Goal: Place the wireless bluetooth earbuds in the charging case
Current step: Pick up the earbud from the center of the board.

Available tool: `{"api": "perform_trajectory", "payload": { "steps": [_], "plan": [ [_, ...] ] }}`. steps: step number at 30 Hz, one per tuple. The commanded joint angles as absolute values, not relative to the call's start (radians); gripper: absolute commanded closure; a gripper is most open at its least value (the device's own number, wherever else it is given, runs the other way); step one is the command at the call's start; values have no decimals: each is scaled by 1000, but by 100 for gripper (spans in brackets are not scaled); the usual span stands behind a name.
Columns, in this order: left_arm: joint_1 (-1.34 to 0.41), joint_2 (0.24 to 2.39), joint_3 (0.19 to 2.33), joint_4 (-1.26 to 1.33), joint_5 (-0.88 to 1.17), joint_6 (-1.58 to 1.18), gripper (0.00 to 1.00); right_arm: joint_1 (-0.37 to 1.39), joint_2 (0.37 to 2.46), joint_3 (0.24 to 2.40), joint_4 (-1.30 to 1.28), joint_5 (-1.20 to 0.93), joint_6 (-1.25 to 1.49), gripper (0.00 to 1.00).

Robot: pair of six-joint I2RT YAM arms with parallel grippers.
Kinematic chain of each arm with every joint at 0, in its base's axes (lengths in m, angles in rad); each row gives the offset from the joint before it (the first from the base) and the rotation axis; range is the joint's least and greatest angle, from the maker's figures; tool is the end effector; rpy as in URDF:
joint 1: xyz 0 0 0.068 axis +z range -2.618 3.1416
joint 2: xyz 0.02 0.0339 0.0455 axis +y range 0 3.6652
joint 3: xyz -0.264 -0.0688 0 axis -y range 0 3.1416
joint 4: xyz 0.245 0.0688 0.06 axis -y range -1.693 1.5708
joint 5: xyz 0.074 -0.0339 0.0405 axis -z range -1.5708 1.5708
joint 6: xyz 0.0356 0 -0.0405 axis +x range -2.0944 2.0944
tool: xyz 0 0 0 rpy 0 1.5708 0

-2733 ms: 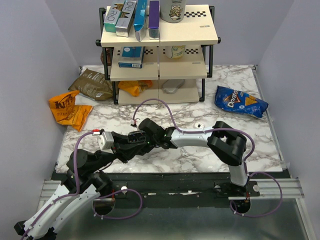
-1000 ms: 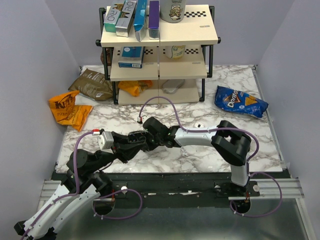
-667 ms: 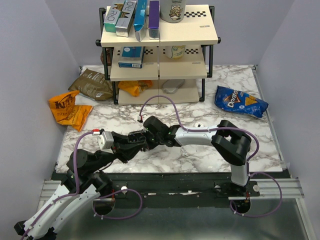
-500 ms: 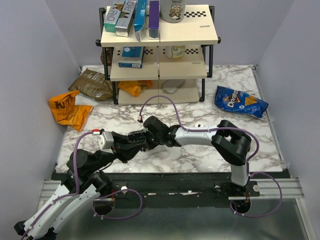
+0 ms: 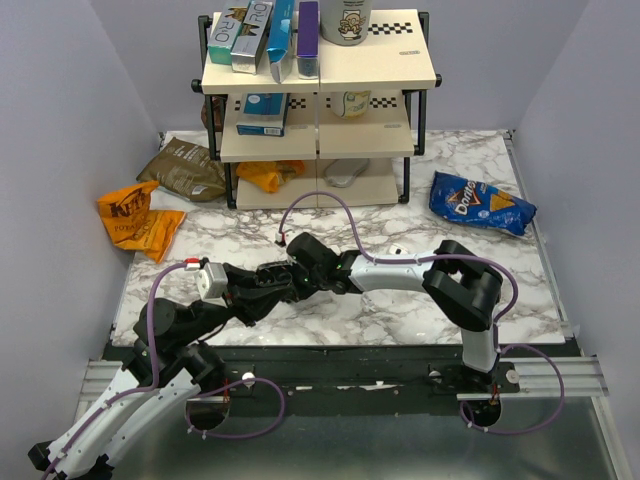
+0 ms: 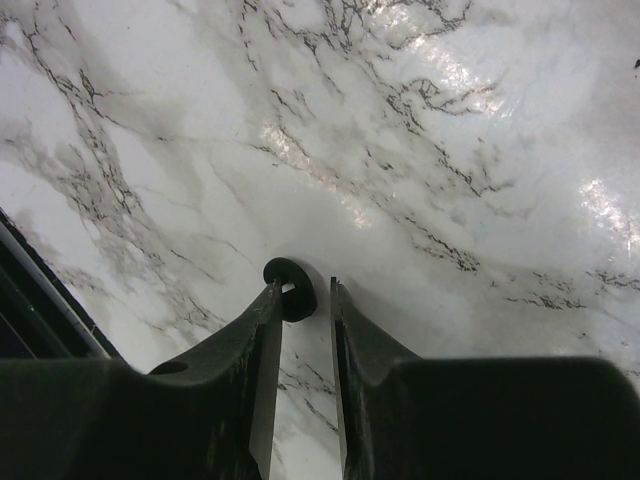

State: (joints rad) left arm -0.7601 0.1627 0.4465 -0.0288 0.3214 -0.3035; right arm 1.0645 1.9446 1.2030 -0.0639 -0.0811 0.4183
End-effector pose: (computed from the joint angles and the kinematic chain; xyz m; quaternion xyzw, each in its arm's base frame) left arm 0.0518 -0.0648 0.3097 0.2599 0.5593 -0.4804 0.6236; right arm 0.1980 0.3630 0.1591 -0.3087 0.8741 0.2797 0.2498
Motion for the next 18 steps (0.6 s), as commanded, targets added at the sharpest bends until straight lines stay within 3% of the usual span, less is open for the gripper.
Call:
{"api": "perform_trajectory", "payload": {
  "steps": [1, 11, 14, 18],
  "plan": [
    [-758, 161, 442, -23, 313, -316, 100, 1062, 1971, 1210, -109, -74, 411, 64],
    [-758, 164, 442, -18, 316, -314, 100, 1063, 1999, 1227, -115, -107, 408, 61],
    [-758, 164, 442, -21, 314, -314, 100, 1062, 2000, 1229, -115, -110, 408, 67],
    [-758, 164, 442, -21, 314, -314, 100, 1063, 1994, 1226, -112, -106, 408, 84]
  ]
}}
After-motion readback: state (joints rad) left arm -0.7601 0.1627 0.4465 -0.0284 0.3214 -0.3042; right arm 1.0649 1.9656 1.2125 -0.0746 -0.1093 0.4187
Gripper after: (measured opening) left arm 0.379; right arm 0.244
